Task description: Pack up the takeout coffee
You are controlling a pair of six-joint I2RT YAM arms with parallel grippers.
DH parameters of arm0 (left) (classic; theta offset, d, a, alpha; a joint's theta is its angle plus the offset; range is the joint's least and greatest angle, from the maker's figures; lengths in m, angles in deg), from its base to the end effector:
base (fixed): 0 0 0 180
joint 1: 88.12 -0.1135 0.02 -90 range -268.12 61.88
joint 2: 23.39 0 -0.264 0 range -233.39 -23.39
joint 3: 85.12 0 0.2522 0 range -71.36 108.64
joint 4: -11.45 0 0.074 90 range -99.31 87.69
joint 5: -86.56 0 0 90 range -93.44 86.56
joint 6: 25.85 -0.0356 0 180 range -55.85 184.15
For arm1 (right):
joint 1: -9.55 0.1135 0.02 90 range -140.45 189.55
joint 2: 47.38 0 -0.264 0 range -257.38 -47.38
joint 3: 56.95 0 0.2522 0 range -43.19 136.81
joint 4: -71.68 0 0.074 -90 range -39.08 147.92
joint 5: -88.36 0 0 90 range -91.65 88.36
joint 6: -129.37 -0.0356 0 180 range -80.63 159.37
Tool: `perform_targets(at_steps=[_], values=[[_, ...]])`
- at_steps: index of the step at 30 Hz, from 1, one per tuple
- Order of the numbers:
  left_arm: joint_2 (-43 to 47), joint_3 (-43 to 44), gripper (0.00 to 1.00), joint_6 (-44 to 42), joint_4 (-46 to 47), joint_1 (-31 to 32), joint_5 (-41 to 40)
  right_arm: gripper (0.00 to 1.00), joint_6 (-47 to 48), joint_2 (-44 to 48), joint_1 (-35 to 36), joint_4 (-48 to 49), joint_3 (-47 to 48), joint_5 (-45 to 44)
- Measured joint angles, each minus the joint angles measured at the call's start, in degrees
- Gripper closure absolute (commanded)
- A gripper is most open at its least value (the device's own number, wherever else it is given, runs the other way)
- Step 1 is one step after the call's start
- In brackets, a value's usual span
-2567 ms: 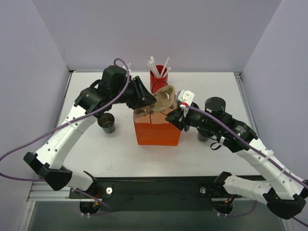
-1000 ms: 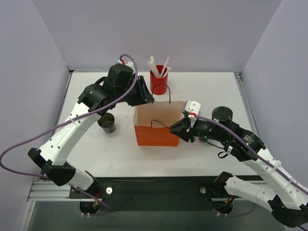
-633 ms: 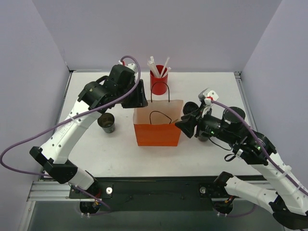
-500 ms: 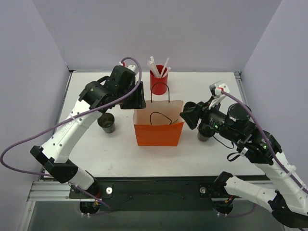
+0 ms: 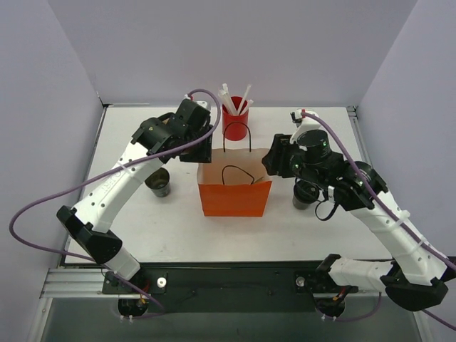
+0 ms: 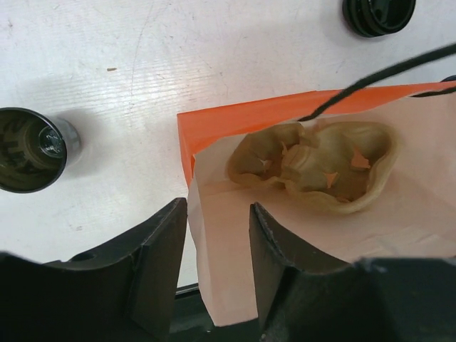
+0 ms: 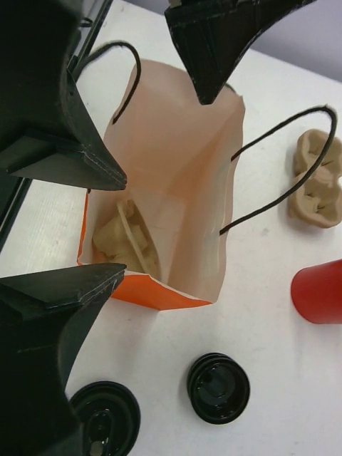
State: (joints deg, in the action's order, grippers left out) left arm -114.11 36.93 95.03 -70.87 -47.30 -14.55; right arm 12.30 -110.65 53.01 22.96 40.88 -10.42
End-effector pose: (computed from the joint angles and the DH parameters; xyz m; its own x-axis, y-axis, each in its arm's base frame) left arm 0.2370 -0.1957 0.4240 -0.7868 0.0141 -0.6171 0.1699 0.9661 -0.1946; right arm 0.1597 0.1438 0.4656 -0.4186 0.2229 -0.8804 -0.4289 0.8060 0.4080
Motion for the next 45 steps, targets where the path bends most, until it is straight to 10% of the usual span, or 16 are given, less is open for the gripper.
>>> perform_targets(at_steps=[10, 19, 21, 24, 35, 45], values=[[-4.5, -0.2, 0.99, -3.1, -0.3, -0.2, -1.0, 0.53, -1.8, -2.8, -1.8, -5.0, 0.0, -0.2], [-0.4, -3.1, 1.00, -3.4, 2.4, -0.2, 2.7, 0.52, -1.9, -5.3, -4.9, -6.8, -1.8, 0.9], [1.3, -4.7, 1.00, -3.2, 2.5, -0.2, 3.1, 0.66, -1.9, -6.9, -4.9, -6.9, -2.0, 1.4], [2.8, -6.1, 0.86, -2.8, 3.1, -0.2, 3.9, 1.00, -1.6, -9.5, -4.9, -7.0, -2.1, 1.6], [3.3, -1.6, 0.55, 0.3, -0.9, -0.2, 4.5, 1.00, -0.2, -15.5, -4.2, -12.6, 15.7, 0.8], [4.2, -2.6, 0.48, 1.1, -3.1, -0.4, 5.9, 1.00, -2.7, -7.0, -3.3, -8.0, -1.6, 1.1]])
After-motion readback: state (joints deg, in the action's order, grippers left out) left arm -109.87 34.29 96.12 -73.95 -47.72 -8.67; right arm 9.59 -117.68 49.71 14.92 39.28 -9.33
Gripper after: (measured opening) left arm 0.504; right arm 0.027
